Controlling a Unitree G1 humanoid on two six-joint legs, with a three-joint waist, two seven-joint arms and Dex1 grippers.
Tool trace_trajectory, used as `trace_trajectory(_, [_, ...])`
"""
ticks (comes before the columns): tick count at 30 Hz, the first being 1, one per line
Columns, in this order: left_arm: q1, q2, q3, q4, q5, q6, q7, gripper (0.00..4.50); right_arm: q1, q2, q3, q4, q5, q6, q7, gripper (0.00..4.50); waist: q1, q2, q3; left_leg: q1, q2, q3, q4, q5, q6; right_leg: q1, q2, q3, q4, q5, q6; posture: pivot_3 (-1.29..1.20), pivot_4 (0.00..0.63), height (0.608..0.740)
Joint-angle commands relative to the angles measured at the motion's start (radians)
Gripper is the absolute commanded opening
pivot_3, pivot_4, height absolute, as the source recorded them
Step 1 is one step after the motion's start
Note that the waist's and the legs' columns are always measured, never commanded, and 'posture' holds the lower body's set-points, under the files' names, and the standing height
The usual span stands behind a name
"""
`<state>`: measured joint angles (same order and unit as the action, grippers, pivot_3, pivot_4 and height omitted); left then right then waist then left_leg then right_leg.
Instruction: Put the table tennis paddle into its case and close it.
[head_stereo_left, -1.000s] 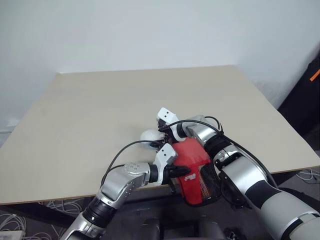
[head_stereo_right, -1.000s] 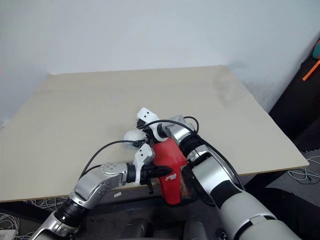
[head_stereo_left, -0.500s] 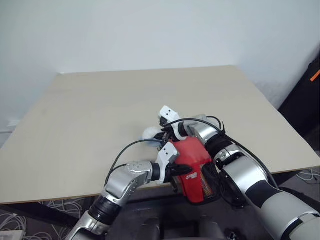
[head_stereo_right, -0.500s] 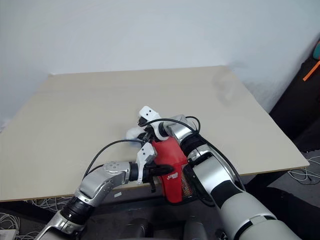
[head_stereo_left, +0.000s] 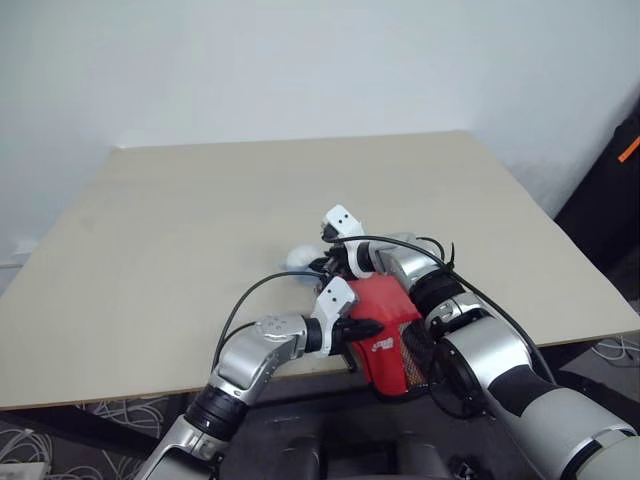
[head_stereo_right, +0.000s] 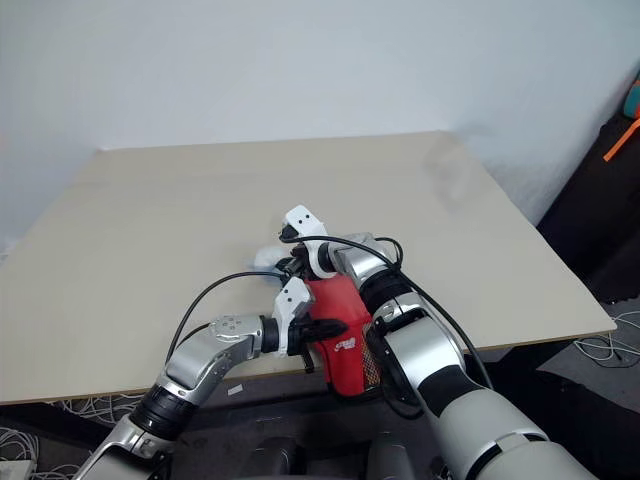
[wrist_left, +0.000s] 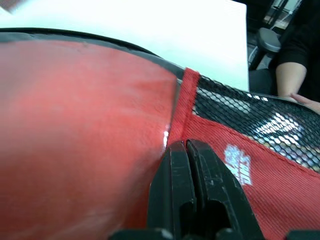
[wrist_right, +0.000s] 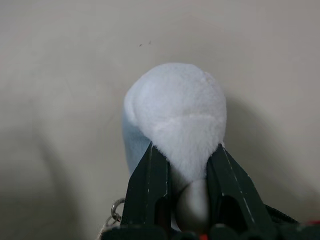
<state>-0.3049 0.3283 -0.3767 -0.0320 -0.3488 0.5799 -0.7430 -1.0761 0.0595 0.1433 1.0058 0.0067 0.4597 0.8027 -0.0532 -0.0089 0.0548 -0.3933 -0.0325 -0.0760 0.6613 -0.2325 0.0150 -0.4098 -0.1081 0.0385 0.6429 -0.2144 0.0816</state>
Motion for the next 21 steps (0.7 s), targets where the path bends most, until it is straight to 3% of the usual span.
trace_trajectory(1, [-0.014, -0.007, -0.010, 0.037, 0.035, 0.018, 0.003, 0.00, -0.095, 0.047, -0.067, -0.018, 0.062, -0.016, -0.047, 0.38, -0.001, 0.000, 0.000, 0.000, 0.000, 0.000, 0.000, 0.000, 0.000, 0.000, 0.000, 0.000, 0.000, 0.000, 0.000, 0.00, 0.000, 0.698])
trace_trajectory(11, [-0.012, -0.020, -0.007, 0.043, 0.051, 0.018, -0.007, 0.00, -0.167, 0.085, -0.155, 0.075, 0.087, -0.028, -0.150, 0.38, -0.001, 0.000, 0.000, 0.000, 0.004, 0.000, 0.000, 0.000, -0.002, 0.000, 0.004, 0.000, 0.000, 0.001, -0.001, 0.00, 0.000, 0.698])
trace_trajectory(21, [-0.009, -0.021, -0.008, 0.036, 0.054, 0.024, -0.011, 0.00, -0.196, 0.062, -0.175, 0.215, 0.020, -0.164, -0.461, 0.38, -0.001, 0.001, 0.000, 0.000, 0.005, 0.000, 0.000, 0.000, -0.002, 0.000, 0.005, 0.000, 0.000, 0.001, -0.002, 0.00, 0.000, 0.698])
